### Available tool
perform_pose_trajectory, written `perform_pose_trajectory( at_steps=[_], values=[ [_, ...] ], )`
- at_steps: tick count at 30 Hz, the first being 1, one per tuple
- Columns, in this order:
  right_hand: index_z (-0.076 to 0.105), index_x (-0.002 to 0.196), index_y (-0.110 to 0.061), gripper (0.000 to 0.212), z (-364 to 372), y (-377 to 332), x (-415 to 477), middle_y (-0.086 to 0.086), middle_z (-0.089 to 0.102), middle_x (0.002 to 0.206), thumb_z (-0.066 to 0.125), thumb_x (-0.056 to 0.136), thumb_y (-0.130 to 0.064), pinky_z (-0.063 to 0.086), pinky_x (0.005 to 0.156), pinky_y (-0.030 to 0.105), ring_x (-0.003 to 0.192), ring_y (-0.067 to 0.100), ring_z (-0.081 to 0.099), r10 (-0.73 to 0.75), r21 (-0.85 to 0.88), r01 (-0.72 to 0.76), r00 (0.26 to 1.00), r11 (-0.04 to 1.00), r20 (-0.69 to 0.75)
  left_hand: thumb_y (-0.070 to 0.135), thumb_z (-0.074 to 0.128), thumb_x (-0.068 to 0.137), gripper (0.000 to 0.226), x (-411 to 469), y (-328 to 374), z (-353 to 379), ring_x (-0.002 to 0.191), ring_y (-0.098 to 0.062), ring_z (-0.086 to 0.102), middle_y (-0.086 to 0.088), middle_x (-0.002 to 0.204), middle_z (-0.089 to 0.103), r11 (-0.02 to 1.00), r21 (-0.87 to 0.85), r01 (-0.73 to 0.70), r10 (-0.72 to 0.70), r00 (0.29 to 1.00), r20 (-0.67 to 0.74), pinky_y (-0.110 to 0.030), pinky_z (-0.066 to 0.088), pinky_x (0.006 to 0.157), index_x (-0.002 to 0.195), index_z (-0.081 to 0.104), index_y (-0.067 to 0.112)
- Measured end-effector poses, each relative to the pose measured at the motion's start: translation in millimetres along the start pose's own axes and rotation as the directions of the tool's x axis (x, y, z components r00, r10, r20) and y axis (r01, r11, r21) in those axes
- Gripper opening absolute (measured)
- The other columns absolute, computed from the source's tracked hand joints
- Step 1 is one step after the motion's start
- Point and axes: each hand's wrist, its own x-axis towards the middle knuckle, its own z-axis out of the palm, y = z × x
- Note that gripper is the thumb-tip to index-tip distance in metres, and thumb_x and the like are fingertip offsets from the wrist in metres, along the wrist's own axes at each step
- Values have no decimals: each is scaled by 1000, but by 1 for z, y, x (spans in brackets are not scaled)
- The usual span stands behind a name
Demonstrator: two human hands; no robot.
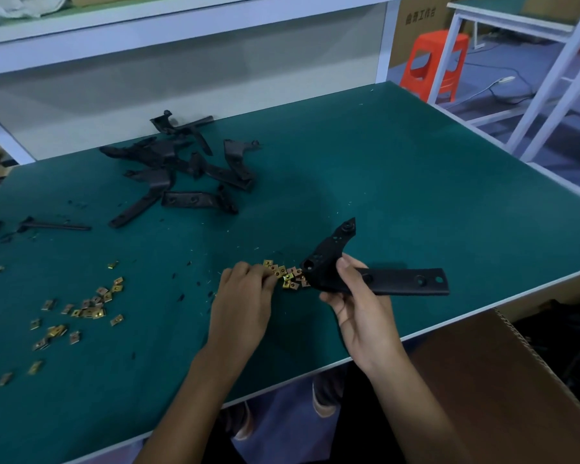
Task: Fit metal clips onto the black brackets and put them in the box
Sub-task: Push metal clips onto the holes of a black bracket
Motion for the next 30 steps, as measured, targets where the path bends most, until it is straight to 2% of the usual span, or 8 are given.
perform_pose_trajectory(
  at_steps=[3, 6, 9, 14, 19, 22, 26, 30],
  values=[
    [80, 103, -16, 23, -2, 2, -1, 11, 77, 100, 75, 83, -25, 55, 51, 21, 80, 16, 74, 7, -40, -6, 1000, 999, 30, 27, 52, 103, 14, -6, 4, -10, 84, -12, 61, 9, 86, 68, 946, -319, 65, -78, 996, -31, -26, 47, 73, 97, 62, 20],
    [81, 104, -18, 32, -3, 2, -1, 10, 77, 96, 84, 76, -34, 52, 46, 19, 75, 14, 72, 25, -99, -16, 995, 995, 94, 17, 64, 97, 8, -16, 14, -21, 74, -6, 66, 10, 82, 73, 710, -671, 213, -218, 973, 78, -16, 51, 66, 93, 67, 23],
    [81, 103, -21, 42, -4, 0, -2, 9, 77, 94, 91, 68, -41, 49, 44, 20, 71, 13, 71, 50, -125, -29, 985, 992, 166, 5, 70, 91, 16, -29, 24, -29, 76, -6, 66, 0, 88, 76, 510, -823, 251, -211, 964, 162, -16, 52, 69, 101, 72, 18],
    [81, 101, -20, 44, -5, 0, -3, 9, 75, 86, 93, 65, -42, 46, 42, 20, 58, 10, 63, 86, -160, -50, 971, 986, 224, 3, 63, 95, 18, -39, 30, -38, 89, -16, 68, -12, 100, 76, 311, -899, 308, -189, 947, 259, -27, 56, 81, 99, 76, 15],
    [80, 100, -19, 48, -5, -1, -4, 10, 74, 84, 95, 63, -44, 45, 42, 20, 57, 11, 61, 80, -161, -42, 968, 986, 239, 11, 57, 96, 12, -41, 37, -41, 89, -16, 69, -8, 99, 74, 120, -907, 404, -159, 910, 384, -27, 57, 74, 105, 63, 6],
    [80, 98, -20, 34, -6, -1, -4, 11, 74, 85, 90, 69, -35, 45, 42, 20, 56, 11, 61, 87, -167, -47, 966, 985, 242, 15, 64, 90, 16, -43, 39, -38, 82, -10, 64, -2, 95, 71, 106, -898, 426, -185, 896, 403, -23, 52, 71, 104, 68, 9],
    [78, 99, -19, 44, -6, 0, -4, 12, 74, 88, 94, 65, -42, 45, 43, 21, 59, 11, 62, 81, -177, -37, 965, 984, 249, 18, 68, 84, 14, -45, 39, -38, 73, -6, 64, -1, 89, 73, 85, -896, 435, -216, 886, 410, -19, 52, 62, 94, 78, 16],
    [76, 101, -19, 21, -6, 1, -5, 11, 75, 90, 83, 82, -25, 43, 44, 21, 60, 11, 62, 98, -210, -40, 956, 977, 276, 17, 70, 86, 14, -45, 38, -41, 66, -5, 62, 2, 78, 70, 108, -884, 454, -258, 872, 416, -18, 52, 57, 81, 81, 25]
  ],
)
